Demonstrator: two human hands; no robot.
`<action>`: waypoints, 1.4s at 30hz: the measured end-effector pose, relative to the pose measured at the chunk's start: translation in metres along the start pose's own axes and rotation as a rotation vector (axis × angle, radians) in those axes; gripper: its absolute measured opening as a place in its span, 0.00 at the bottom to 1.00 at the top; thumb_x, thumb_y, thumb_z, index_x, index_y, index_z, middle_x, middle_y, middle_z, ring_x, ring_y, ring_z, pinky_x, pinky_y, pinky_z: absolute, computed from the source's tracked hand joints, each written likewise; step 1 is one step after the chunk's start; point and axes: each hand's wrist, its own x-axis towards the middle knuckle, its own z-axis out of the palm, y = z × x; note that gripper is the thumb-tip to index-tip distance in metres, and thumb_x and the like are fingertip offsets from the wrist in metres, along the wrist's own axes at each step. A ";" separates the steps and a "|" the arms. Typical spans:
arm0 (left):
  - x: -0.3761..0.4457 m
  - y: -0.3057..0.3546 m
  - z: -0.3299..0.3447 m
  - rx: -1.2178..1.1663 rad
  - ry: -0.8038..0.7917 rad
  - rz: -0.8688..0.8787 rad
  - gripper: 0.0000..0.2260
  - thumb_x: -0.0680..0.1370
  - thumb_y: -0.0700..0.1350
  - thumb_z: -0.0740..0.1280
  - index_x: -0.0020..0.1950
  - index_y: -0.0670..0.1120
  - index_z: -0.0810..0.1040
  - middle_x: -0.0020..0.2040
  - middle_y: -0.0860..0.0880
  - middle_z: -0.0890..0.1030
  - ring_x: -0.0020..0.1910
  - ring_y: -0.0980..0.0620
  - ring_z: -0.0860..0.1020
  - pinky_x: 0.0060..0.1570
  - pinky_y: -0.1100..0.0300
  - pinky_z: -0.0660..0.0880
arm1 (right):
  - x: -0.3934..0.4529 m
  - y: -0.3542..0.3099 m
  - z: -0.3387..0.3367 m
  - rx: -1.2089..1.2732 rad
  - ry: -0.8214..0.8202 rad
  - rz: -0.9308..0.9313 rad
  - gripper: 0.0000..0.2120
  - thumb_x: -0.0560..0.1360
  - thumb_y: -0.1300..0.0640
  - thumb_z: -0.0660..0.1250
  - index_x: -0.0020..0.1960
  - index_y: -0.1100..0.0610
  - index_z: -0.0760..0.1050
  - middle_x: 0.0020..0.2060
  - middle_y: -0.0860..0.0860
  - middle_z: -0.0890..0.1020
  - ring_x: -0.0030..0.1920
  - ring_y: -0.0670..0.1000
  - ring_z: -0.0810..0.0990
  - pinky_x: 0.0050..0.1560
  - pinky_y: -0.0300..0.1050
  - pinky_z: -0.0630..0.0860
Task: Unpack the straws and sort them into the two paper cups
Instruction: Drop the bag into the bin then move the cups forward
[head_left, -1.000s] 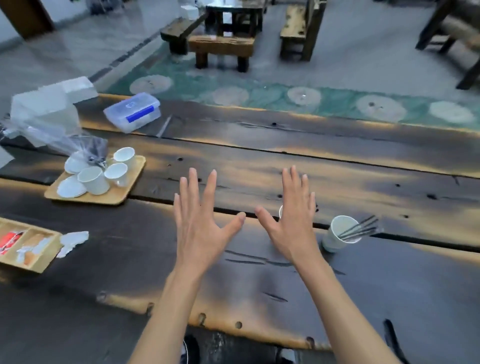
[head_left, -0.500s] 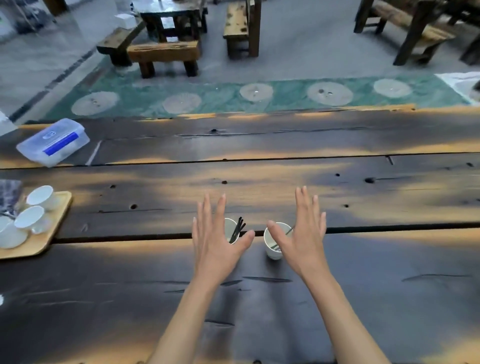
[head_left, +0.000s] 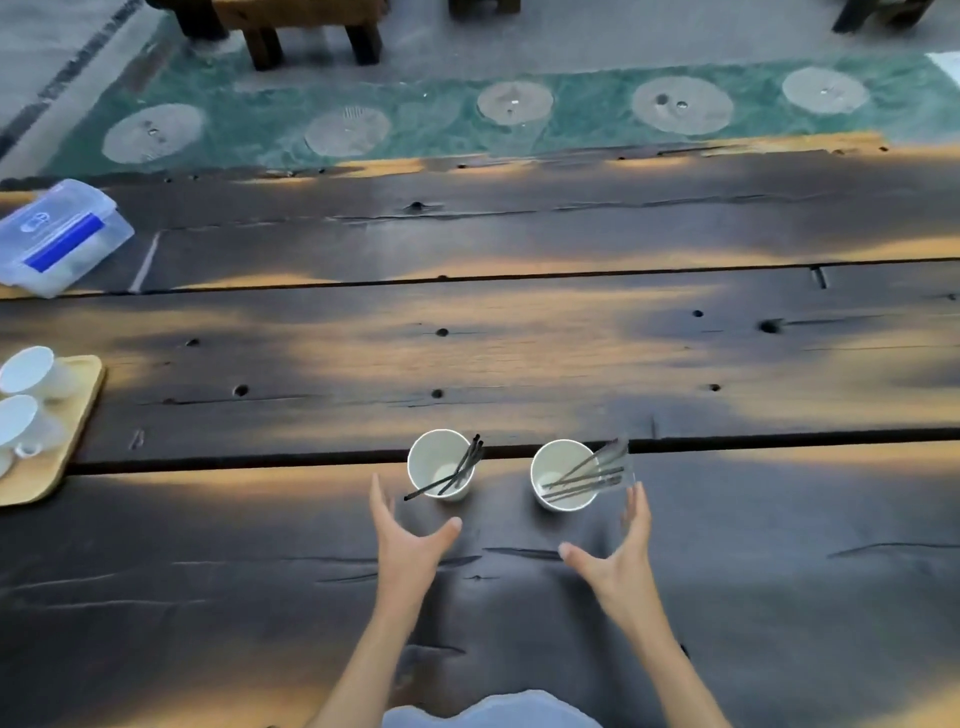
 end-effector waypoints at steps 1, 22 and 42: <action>0.006 -0.001 0.004 -0.004 -0.008 -0.007 0.53 0.68 0.39 0.79 0.80 0.57 0.48 0.79 0.58 0.57 0.78 0.56 0.58 0.72 0.60 0.57 | 0.007 0.002 0.000 -0.013 -0.017 0.015 0.56 0.61 0.54 0.77 0.76 0.42 0.43 0.77 0.42 0.52 0.77 0.42 0.53 0.78 0.50 0.54; 0.053 0.014 0.039 -0.021 0.049 0.090 0.36 0.67 0.34 0.79 0.68 0.52 0.67 0.60 0.58 0.77 0.55 0.67 0.77 0.53 0.73 0.72 | 0.079 -0.009 0.019 -0.012 -0.085 0.009 0.22 0.63 0.58 0.78 0.56 0.54 0.79 0.50 0.49 0.85 0.53 0.47 0.83 0.61 0.51 0.78; 0.295 0.183 0.108 -0.143 -0.010 0.342 0.31 0.69 0.31 0.77 0.66 0.47 0.67 0.55 0.57 0.76 0.46 0.74 0.77 0.44 0.74 0.74 | 0.334 -0.192 0.062 0.140 0.017 -0.357 0.25 0.66 0.69 0.76 0.61 0.62 0.74 0.49 0.53 0.83 0.47 0.46 0.81 0.46 0.38 0.79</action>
